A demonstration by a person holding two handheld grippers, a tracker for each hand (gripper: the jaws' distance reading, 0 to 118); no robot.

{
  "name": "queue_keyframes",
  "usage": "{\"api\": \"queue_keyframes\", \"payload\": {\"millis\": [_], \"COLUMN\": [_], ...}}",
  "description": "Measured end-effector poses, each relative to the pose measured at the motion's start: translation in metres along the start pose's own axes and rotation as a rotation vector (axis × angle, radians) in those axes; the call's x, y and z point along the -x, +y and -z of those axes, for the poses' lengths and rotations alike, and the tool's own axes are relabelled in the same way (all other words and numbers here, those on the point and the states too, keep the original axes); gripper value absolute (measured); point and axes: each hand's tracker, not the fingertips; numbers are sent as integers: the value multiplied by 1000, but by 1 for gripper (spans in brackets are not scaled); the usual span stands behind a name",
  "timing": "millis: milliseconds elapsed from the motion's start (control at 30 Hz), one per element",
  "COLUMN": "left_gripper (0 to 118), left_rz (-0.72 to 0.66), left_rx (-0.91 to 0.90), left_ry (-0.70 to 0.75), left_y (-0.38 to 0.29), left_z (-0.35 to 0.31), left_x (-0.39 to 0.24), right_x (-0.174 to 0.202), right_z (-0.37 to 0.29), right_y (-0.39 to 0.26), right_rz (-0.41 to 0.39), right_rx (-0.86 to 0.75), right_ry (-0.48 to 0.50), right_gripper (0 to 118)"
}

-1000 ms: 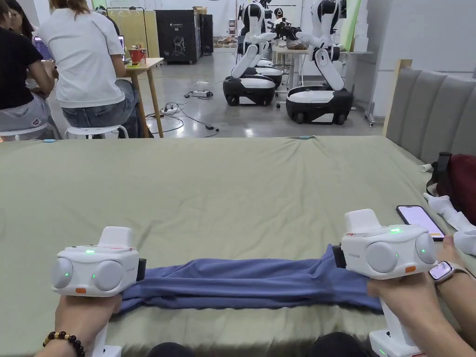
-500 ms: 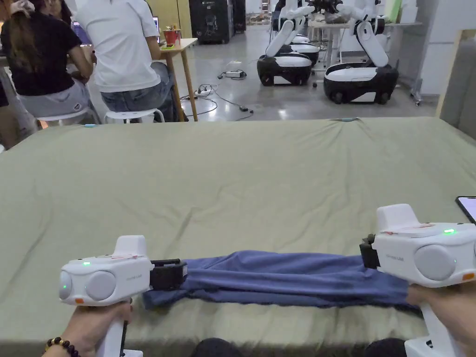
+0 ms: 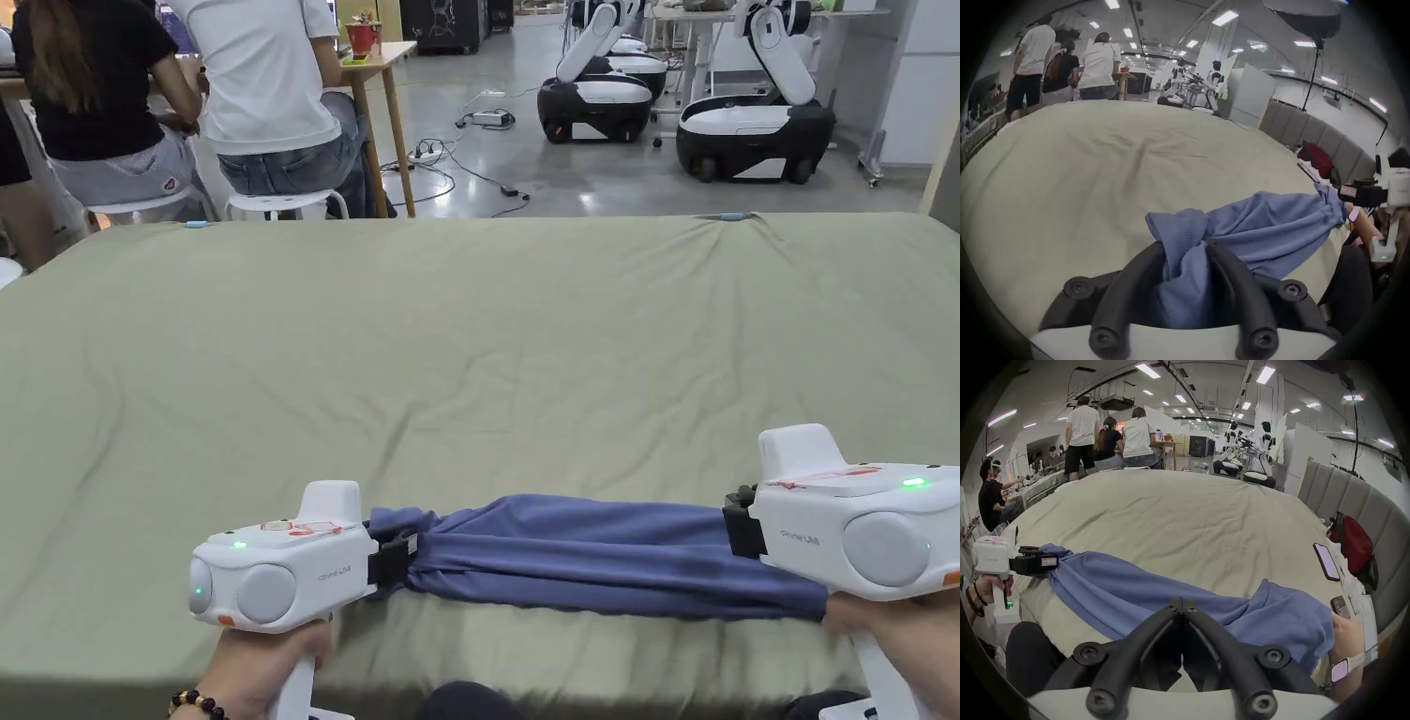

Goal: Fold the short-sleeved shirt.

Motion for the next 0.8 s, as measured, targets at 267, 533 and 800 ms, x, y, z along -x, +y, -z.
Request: {"api": "queue_keyframes", "payload": {"millis": [267,533,800], "left_gripper": [17,17,17], "left_rz": [-21,-109,-72], "left_rx": [-51,-42,-72], "left_ry": [103,230,24], "left_y": [14,5,29], "left_z": [-36,-96,-95], "left_x": [51,108,13], "right_x": [5,20,32], "right_z": [-2,-1,5], "right_y": [7,15,13], "right_rz": [-11,-15,-29], "right_rx": [-9,-34,-33], "right_ry": [-4,33,76], "right_gripper": [0,0,0]}}
